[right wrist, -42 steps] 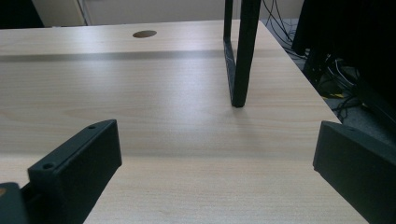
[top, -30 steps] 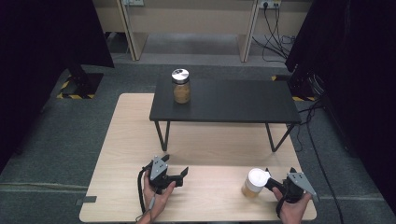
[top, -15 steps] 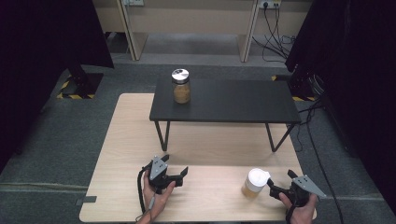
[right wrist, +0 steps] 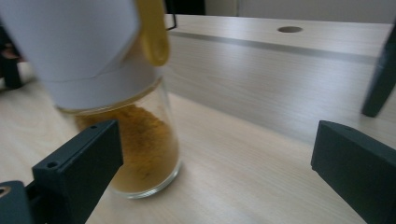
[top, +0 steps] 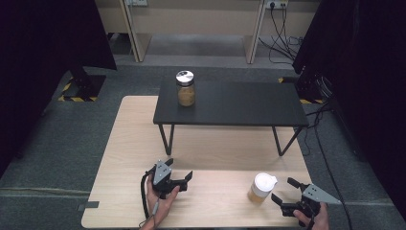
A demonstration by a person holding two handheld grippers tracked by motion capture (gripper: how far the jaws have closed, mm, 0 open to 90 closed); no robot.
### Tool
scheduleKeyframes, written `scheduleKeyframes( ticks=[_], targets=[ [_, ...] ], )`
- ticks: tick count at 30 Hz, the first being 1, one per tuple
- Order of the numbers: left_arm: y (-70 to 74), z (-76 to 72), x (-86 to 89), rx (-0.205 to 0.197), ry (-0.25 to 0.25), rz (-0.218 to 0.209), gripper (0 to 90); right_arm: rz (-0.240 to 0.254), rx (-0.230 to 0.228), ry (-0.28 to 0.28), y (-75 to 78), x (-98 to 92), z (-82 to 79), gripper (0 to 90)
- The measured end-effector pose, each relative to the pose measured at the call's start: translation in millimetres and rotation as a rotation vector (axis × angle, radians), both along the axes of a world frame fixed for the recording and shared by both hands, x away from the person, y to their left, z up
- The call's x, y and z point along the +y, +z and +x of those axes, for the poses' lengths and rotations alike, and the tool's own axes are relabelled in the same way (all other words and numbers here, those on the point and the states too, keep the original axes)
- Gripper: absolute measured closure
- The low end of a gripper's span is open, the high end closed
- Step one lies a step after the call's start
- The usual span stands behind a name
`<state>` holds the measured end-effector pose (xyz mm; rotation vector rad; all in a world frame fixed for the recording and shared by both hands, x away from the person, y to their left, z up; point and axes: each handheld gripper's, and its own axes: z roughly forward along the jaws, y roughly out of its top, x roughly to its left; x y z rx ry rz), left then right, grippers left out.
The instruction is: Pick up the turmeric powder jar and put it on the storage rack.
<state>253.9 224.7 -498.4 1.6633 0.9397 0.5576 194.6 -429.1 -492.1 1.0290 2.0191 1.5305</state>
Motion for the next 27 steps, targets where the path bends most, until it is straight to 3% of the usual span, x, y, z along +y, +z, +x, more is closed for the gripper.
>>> scheduleKeyframes(
  ticks=[10,19,27],
  targets=[
    [0.1,0.6,0.2,0.002,0.002,-0.002,4.9,-0.033,0.016,0.134,4.8,-7.3,12.2,2.3],
    [0.3,0.9,-0.1,0.001,0.002,0.002,4.8,-0.058,0.016,0.162,7.5,-3.8,15.0,2.4],
    [0.5,1.4,0.2,0.003,0.001,0.002,4.8,-0.081,0.014,0.173,9.6,12.7,20.9,2.7]
  ],
)
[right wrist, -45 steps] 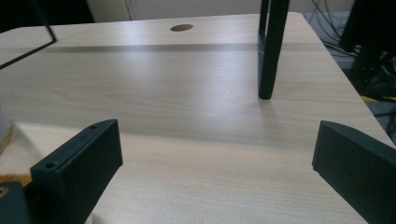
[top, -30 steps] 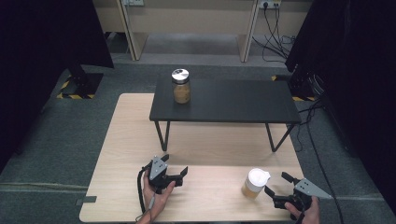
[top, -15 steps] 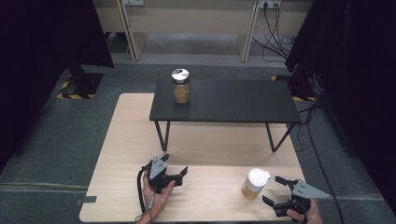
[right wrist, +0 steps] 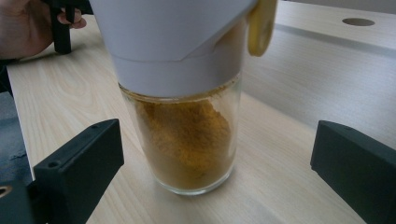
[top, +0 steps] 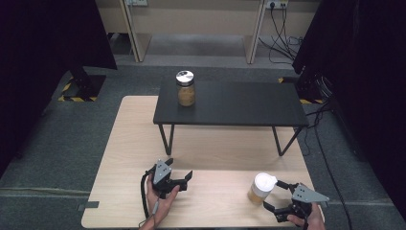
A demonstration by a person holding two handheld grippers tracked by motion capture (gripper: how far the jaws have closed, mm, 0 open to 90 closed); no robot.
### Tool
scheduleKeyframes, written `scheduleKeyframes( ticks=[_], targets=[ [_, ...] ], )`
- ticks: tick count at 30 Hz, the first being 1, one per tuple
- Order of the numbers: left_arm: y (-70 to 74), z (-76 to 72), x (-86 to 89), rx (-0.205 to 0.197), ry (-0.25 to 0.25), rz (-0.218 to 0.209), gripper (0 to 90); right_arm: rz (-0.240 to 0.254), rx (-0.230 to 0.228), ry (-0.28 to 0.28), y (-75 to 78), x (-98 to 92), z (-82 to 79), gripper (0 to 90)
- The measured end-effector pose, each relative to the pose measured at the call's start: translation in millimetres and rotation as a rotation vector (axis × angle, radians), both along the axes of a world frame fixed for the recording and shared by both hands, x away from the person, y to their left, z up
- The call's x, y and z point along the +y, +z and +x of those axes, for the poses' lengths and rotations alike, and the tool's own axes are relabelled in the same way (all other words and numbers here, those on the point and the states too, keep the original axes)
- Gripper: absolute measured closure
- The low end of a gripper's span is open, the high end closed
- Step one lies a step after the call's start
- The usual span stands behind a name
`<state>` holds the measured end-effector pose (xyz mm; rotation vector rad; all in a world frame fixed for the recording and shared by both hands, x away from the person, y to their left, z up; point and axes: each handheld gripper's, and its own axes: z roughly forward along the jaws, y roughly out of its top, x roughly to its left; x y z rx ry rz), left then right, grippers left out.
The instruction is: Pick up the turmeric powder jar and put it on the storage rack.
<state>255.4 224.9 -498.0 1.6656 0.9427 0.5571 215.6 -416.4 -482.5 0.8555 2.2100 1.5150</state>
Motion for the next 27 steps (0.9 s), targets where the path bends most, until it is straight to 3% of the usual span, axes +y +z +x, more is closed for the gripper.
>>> scheduleKeyframes(
  ticks=[27],
  targets=[
    [-0.5,-0.3,0.0,-0.004,0.005,-0.001,4.8,0.025,-0.033,-0.048,-5.7,32.8,-2.2,6.6]
  ],
)
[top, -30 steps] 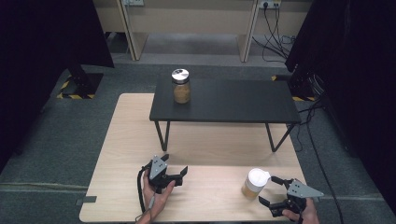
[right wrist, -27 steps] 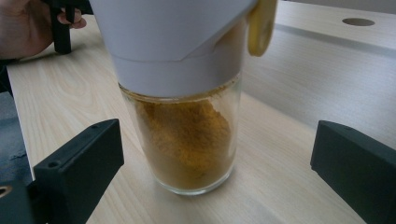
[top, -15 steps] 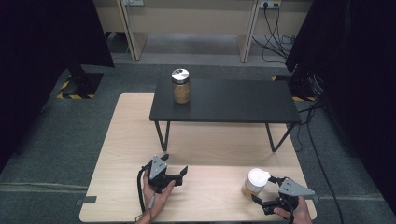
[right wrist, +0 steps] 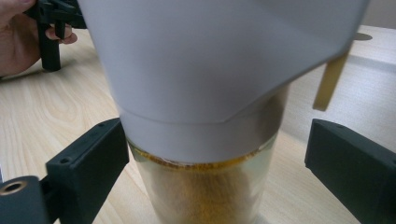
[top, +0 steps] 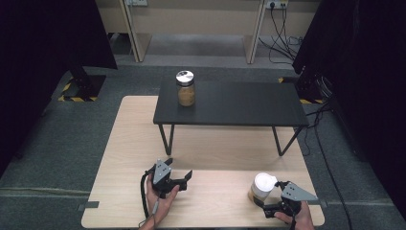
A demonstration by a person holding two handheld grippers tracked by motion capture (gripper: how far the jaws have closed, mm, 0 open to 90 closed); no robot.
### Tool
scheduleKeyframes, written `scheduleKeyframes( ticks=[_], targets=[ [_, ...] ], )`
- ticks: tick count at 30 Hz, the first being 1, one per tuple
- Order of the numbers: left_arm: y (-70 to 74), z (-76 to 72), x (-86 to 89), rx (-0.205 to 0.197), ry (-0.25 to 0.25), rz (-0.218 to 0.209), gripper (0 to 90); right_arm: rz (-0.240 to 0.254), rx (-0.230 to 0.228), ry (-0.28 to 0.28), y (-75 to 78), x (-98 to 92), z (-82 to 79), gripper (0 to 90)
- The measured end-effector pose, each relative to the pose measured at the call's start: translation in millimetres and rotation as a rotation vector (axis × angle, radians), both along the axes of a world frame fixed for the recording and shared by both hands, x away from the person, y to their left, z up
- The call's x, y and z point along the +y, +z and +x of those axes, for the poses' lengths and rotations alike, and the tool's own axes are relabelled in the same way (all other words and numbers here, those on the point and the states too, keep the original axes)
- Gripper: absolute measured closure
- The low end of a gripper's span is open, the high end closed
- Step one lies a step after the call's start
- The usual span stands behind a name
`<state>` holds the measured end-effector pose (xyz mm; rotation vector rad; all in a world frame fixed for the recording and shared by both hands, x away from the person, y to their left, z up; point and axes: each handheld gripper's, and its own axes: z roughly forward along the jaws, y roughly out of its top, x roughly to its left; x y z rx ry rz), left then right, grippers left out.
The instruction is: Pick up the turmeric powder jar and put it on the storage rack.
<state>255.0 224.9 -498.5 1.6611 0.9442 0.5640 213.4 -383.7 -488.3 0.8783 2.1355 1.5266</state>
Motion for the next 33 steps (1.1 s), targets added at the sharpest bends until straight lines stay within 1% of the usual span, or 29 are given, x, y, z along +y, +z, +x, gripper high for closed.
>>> scheduleKeyframes(
  ticks=[6,13,20,26,33],
  targets=[
    [-0.2,-0.1,0.0,0.0,0.003,-0.002,4.8,0.002,-0.005,-0.006,-0.7,4.4,0.2,7.5],
    [-0.2,-0.2,0.0,-0.001,0.003,-0.001,4.8,0.003,-0.008,-0.014,-1.1,7.6,0.0,12.5],
    [-0.1,-0.2,0.1,0.0,0.003,-0.001,4.8,-0.005,-0.014,-0.024,-0.9,11.7,-0.5,19.9],
    [-0.2,-0.2,0.1,-0.001,0.003,-0.001,4.8,-0.011,-0.027,-0.018,-1.4,14.2,-1.5,30.2],
    [-0.2,-0.2,0.1,-0.001,0.003,-0.001,4.8,-0.014,-0.03,-0.022,-1.4,15.5,-2.3,30.6]
  ],
)
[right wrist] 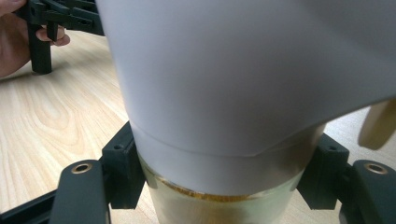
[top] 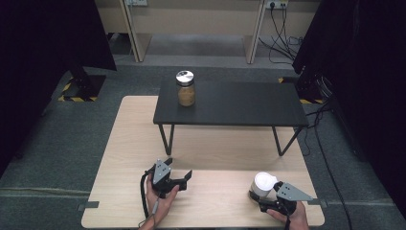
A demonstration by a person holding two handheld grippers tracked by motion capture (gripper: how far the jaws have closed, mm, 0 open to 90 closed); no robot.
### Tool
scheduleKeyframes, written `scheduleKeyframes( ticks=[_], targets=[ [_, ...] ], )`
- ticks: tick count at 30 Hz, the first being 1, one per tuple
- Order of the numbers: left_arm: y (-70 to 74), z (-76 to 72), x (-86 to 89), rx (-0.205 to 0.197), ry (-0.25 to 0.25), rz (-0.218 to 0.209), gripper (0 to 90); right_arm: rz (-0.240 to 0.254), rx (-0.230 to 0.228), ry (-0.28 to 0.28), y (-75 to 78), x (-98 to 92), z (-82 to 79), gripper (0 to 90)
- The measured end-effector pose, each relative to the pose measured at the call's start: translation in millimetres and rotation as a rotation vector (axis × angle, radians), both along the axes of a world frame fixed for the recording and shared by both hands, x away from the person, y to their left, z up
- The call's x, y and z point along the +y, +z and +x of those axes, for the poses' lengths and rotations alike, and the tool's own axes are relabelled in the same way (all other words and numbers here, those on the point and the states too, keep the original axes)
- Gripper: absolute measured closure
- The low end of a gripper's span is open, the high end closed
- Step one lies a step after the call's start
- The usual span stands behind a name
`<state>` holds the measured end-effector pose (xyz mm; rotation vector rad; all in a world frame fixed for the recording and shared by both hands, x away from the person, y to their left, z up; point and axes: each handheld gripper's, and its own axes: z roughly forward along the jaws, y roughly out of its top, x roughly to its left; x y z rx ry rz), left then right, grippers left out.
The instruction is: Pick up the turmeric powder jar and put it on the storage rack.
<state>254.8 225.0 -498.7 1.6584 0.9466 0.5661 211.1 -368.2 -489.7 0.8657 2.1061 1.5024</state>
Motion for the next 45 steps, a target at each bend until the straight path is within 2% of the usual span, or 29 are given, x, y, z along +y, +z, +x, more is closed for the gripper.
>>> scheduleKeyframes(
  ticks=[6,11,17,23,30,32,35,40,45],
  targets=[
    [-0.2,-0.1,0.1,-0.001,0.001,-0.001,4.8,-0.004,-0.006,-0.02,-0.2,4.2,-3.0,31.0],
    [-0.2,0.0,0.4,0.0,0.001,-0.002,4.8,0.009,-0.001,-0.062,-1.0,11.1,-6.9,31.1],
    [-0.9,0.1,1.4,-0.002,0.005,-0.007,4.8,0.008,0.002,-0.169,0.0,31.2,-15.3,31.1],
    [-0.7,0.1,1.9,-0.003,0.008,-0.004,4.8,0.03,0.013,-0.29,-0.1,52.7,-23.9,31.1],
    [-1.4,0.2,3.6,-0.004,0.017,-0.01,4.8,0.048,-0.007,-0.374,4.0,69.9,-30.1,31.1],
    [-1.5,0.1,3.8,-0.004,0.019,-0.012,4.8,0.045,-0.009,-0.386,4.8,72.3,-30.9,31.1],
    [-1.5,-0.2,4.0,-0.005,0.023,-0.01,4.8,0.039,-0.019,-0.434,6.9,79.2,-33.3,31.1],
    [-1.6,-0.1,4.4,-0.006,0.023,-0.011,4.8,0.036,-0.018,-0.466,12.8,82.8,-34.5,31.1],
    [-1.6,-0.2,4.4,-0.005,0.024,-0.011,4.8,0.046,-0.031,-0.459,22.6,80.2,-32.8,31.1]
  ],
)
